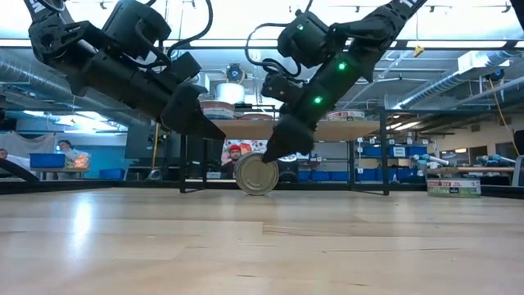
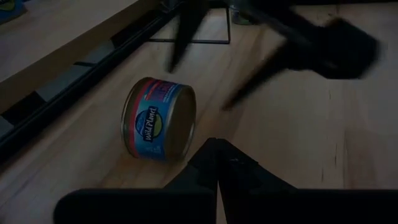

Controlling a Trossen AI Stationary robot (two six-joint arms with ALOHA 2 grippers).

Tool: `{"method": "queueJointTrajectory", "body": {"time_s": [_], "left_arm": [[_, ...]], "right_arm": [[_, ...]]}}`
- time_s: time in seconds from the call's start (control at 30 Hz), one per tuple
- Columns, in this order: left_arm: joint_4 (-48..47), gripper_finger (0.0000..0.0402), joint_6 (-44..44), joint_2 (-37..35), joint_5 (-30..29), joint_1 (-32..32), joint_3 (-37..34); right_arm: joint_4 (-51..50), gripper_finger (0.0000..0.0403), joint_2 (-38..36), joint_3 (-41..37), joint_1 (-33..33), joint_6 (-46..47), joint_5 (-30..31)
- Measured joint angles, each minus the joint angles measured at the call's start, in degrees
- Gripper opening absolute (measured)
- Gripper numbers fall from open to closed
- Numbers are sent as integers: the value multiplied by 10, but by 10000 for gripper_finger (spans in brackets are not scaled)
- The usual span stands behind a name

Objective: Stack canned seafood by type on shelf
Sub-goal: Put the blue tuna can on the shelf aligned with the other blue tuna can

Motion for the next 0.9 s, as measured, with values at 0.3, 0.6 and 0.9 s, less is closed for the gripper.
{"method": "queueJointTrajectory", "body": {"time_s": [0.3, 0.6, 0.9], "left_arm": [[35, 23, -18, 43, -23, 18, 0], [192, 5, -20, 161, -101, 50, 1], [213, 7, -16, 230, -126, 66, 41]], "right_arm": [[-121, 201, -30, 0, 102, 10, 153], [-192, 19, -49, -39, 145, 164, 183], [-124, 10, -49, -79, 132, 179, 190]]}}
